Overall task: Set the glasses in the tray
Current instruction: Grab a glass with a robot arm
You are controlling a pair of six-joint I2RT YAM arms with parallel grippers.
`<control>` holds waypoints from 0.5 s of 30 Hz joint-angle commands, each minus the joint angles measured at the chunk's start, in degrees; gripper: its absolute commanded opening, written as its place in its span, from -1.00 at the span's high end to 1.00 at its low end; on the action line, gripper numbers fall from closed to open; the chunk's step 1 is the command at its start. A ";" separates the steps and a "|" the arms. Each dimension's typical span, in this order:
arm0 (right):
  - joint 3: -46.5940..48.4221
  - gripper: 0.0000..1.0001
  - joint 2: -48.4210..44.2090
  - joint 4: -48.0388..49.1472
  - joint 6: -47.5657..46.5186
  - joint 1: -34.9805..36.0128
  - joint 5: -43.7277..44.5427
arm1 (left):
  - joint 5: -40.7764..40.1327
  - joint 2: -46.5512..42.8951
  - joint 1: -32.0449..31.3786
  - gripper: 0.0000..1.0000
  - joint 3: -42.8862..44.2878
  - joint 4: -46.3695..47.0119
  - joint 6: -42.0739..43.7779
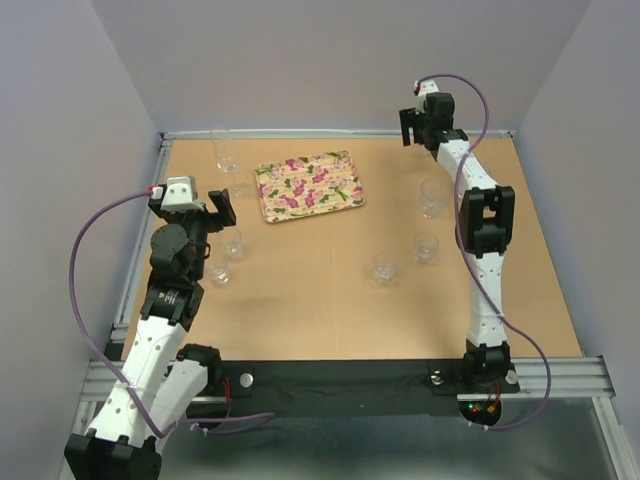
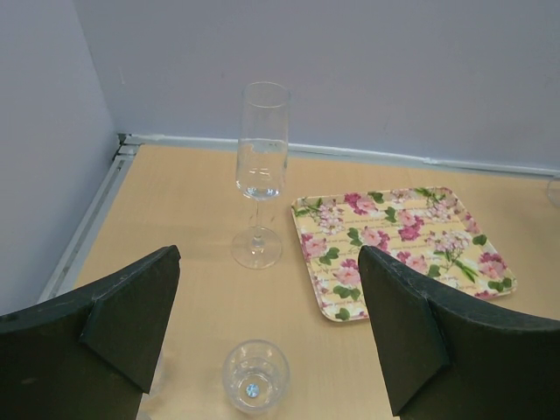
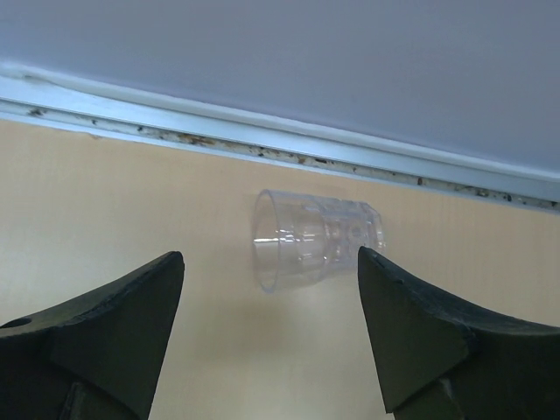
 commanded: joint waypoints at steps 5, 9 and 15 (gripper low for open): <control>2.93 -0.65 2.20 -0.35 -6.02 -0.02 9.13 | 0.99 0.42 -0.07 -0.87 -0.37 3.41 0.55; 6.62 -0.61 4.66 -0.44 -6.20 0.15 9.66 | 1.08 0.33 -0.07 -0.87 -0.46 3.23 0.47; 7.25 -0.57 6.51 -0.53 -6.46 0.59 10.71 | 0.81 0.15 -0.07 -0.87 -0.55 3.23 0.47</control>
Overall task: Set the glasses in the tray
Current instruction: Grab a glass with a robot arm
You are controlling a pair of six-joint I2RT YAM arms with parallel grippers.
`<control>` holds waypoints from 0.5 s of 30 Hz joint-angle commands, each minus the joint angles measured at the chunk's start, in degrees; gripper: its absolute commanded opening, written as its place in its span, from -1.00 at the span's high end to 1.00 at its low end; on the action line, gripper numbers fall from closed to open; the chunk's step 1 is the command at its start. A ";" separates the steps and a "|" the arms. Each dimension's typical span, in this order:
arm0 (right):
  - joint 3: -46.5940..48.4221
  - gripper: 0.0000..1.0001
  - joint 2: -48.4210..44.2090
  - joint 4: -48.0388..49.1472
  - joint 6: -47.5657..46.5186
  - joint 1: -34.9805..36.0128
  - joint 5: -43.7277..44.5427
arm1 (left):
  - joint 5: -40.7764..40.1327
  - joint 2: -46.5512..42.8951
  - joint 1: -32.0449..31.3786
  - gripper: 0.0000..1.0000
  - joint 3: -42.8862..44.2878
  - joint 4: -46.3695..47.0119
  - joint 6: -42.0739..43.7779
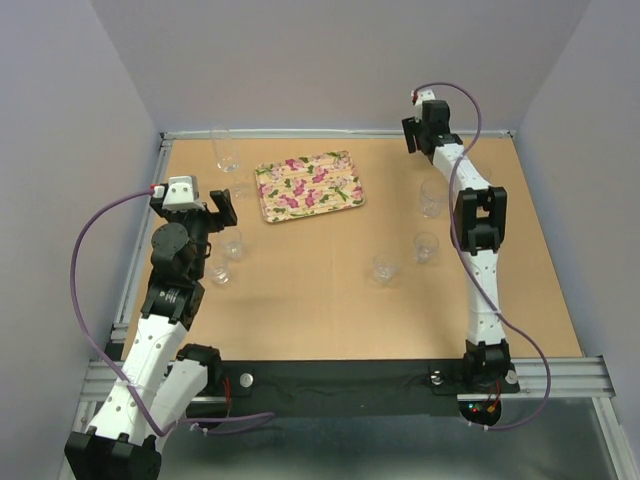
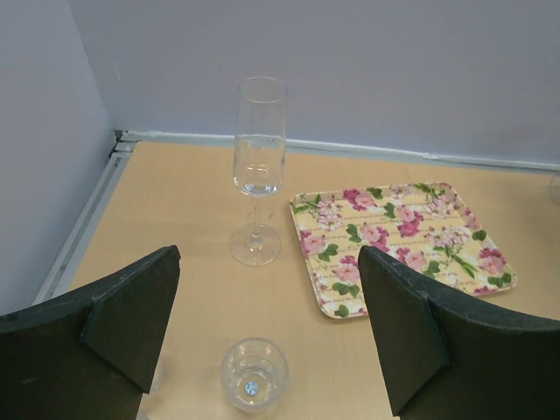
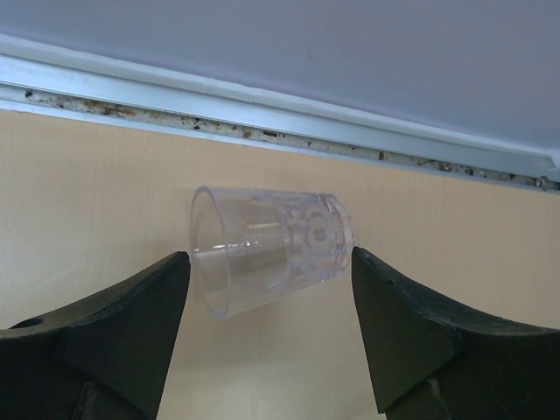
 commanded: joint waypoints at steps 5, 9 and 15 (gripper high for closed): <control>2.01 -0.50 1.07 1.18 -3.23 0.68 4.36 | 0.64 -0.24 -0.07 -0.87 -0.46 3.23 0.40; 3.94 -0.36 3.00 1.18 -4.90 0.68 6.82 | 0.64 -0.24 -0.07 -0.87 -0.46 3.23 0.40; 5.97 -0.12 4.59 1.27 -6.14 0.68 8.76 | 0.55 -0.50 -0.07 -0.87 -0.46 3.32 0.40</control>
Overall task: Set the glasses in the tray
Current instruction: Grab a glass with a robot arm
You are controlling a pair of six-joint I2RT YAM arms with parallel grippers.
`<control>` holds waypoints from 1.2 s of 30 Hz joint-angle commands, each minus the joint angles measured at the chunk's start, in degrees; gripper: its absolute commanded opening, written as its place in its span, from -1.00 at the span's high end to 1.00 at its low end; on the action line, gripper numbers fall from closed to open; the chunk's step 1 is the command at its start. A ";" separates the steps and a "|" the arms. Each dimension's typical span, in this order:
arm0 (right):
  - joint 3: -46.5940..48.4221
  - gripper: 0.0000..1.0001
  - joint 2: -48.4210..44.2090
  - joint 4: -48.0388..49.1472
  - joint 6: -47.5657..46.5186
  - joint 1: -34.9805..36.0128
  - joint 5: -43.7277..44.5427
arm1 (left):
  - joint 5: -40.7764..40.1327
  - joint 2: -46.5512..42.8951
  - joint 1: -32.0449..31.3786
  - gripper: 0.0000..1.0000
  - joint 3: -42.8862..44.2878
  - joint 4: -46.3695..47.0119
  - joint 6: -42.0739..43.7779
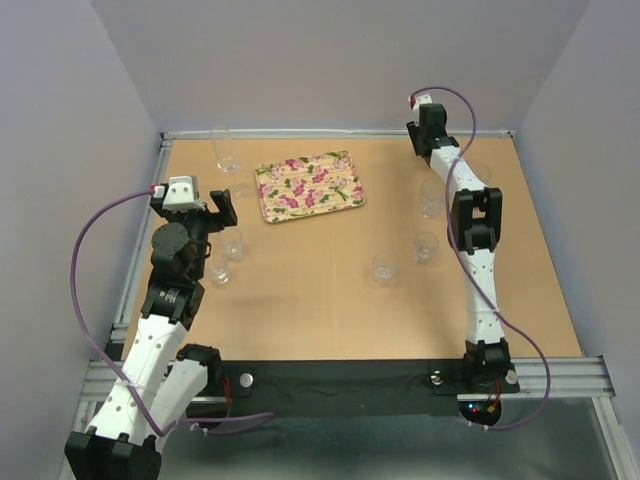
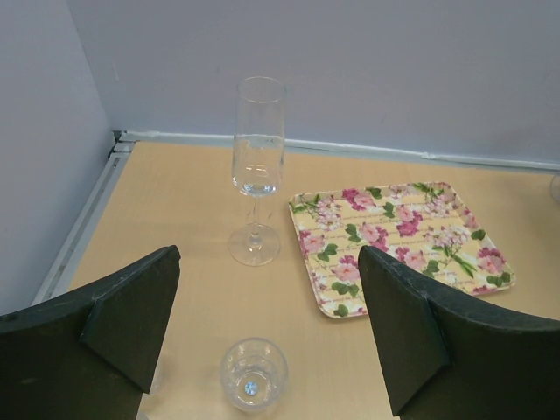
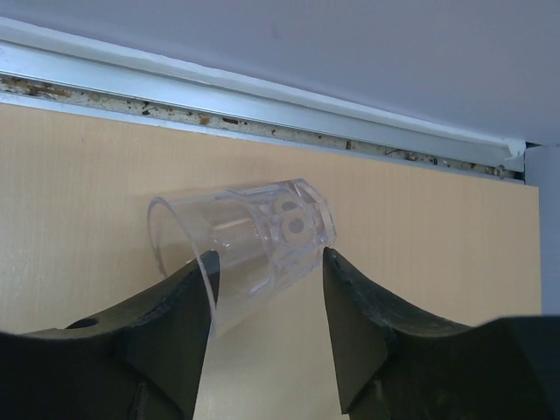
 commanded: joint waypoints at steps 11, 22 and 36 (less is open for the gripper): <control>0.58 0.56 -0.31 2.45 -3.96 0.48 4.38 | 0.73 -0.79 -0.07 -0.87 -0.46 3.23 0.31; -6.19 0.68 -7.16 5.97 -2.74 0.48 2.80 | 0.90 -1.93 -0.07 -0.87 -0.46 3.32 0.31; -16.64 0.99 -17.09 6.85 7.54 0.40 -9.93 | 0.99 -3.34 -0.07 -0.88 -0.55 3.32 0.40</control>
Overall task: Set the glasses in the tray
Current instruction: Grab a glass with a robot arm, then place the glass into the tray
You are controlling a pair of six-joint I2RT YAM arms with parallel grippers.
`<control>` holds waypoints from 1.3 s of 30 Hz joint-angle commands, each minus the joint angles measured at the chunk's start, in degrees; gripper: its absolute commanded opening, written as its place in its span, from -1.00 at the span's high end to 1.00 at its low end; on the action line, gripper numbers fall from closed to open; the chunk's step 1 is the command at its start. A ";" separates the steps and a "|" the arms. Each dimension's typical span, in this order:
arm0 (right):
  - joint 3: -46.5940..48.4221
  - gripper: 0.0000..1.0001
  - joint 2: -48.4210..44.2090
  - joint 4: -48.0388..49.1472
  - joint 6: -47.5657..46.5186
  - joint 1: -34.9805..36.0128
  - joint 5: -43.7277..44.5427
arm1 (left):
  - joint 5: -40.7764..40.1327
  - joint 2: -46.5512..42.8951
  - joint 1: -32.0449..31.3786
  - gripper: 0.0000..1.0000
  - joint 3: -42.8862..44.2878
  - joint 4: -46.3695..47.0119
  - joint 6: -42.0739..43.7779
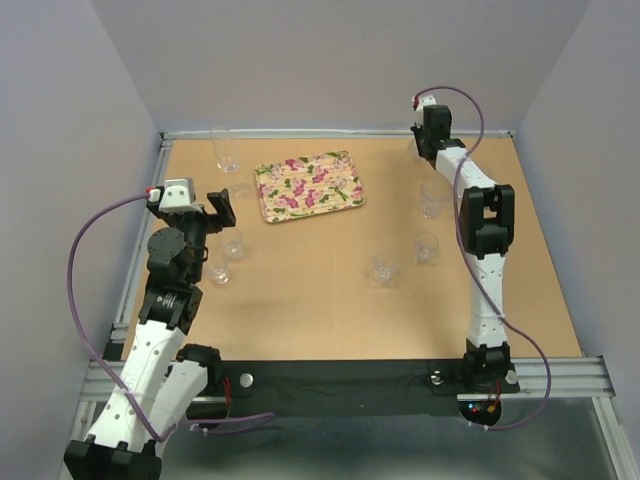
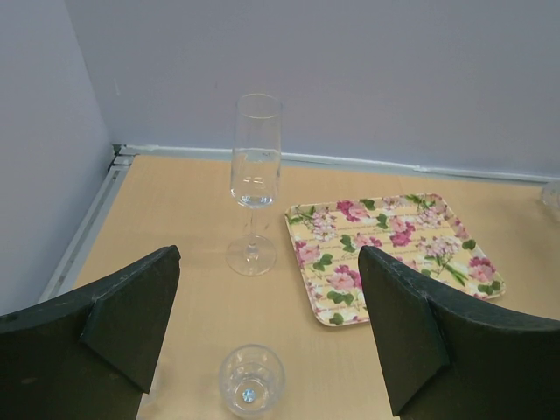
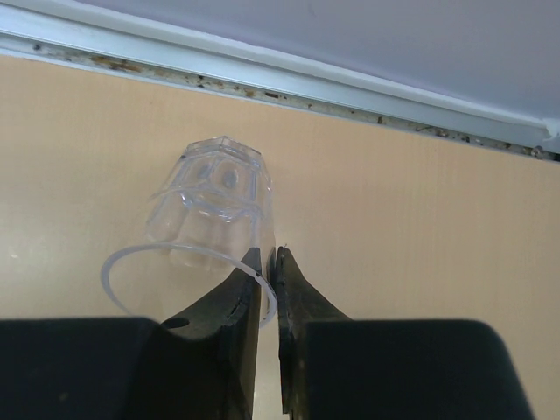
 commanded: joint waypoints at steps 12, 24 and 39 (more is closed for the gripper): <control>-7.80 0.99 -12.85 2.56 7.63 3.90 -16.68 | 1.02 -1.55 -0.07 -0.87 -0.55 3.30 0.16; -1.84 0.99 -10.57 -4.55 14.40 11.90 -24.77 | 0.84 -2.08 -0.07 -0.87 -0.63 3.30 0.25; 2.57 0.99 -7.66 -16.42 13.97 15.33 -25.49 | 1.89 -2.69 -0.07 -0.87 -0.63 3.56 0.07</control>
